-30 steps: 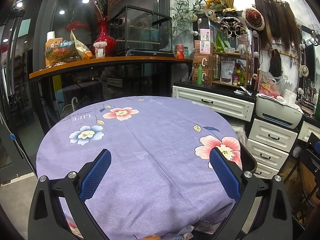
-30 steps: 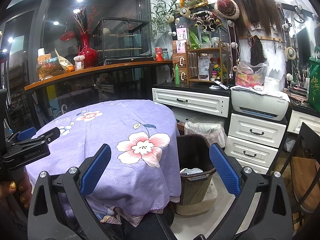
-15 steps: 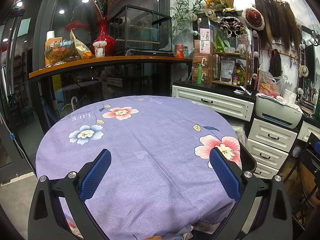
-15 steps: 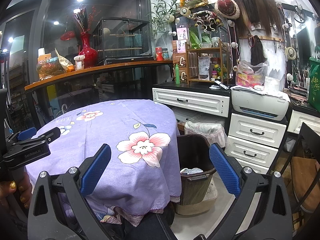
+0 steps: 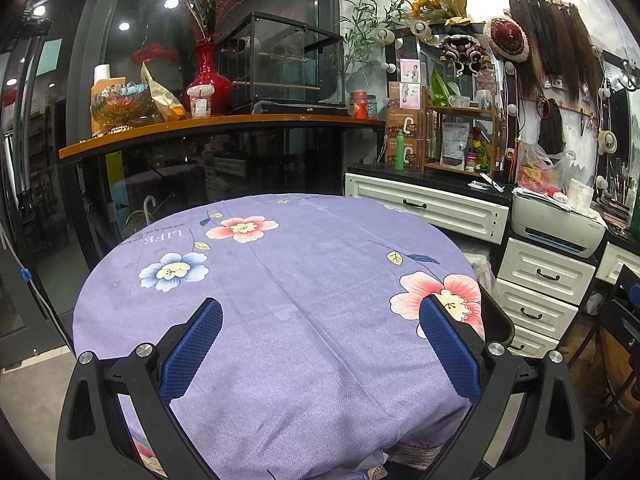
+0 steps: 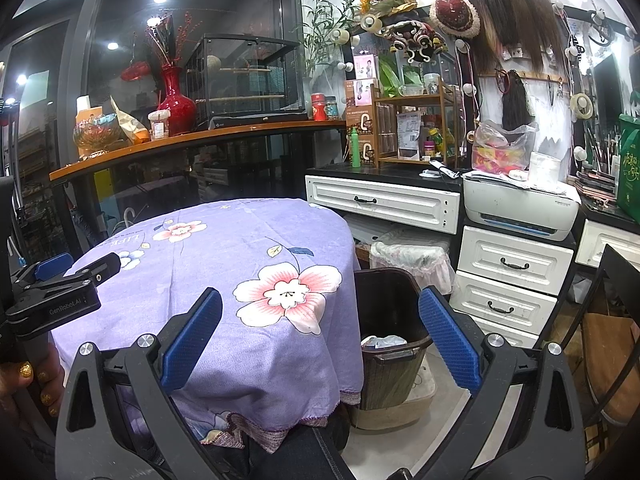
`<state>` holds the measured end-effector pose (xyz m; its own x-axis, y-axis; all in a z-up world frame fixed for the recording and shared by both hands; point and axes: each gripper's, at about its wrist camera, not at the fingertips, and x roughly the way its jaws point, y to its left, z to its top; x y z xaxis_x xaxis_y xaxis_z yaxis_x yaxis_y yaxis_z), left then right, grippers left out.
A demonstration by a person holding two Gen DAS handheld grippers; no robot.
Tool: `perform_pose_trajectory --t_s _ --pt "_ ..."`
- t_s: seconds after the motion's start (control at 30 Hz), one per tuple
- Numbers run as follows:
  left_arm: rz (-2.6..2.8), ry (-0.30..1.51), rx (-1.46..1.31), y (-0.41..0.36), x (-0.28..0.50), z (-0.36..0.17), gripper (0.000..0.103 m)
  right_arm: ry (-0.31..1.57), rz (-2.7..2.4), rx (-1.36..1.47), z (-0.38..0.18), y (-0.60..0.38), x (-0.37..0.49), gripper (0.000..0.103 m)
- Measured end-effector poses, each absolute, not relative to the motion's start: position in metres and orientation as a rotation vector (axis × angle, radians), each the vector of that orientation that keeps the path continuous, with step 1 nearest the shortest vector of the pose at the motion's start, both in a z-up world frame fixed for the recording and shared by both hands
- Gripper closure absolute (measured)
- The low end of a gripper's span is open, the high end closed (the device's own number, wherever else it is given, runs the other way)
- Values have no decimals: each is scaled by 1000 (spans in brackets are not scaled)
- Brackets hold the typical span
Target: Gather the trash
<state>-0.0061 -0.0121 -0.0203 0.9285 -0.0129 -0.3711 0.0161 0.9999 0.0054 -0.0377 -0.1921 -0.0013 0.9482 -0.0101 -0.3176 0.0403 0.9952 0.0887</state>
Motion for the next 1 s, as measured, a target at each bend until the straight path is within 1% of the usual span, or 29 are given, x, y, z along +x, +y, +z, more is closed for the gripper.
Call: perform_pose_trajectory --t_s 1.0 --pt "-19 393 11 -15 -6 -22 5 326 -23 97 -3 -191 -39 6"
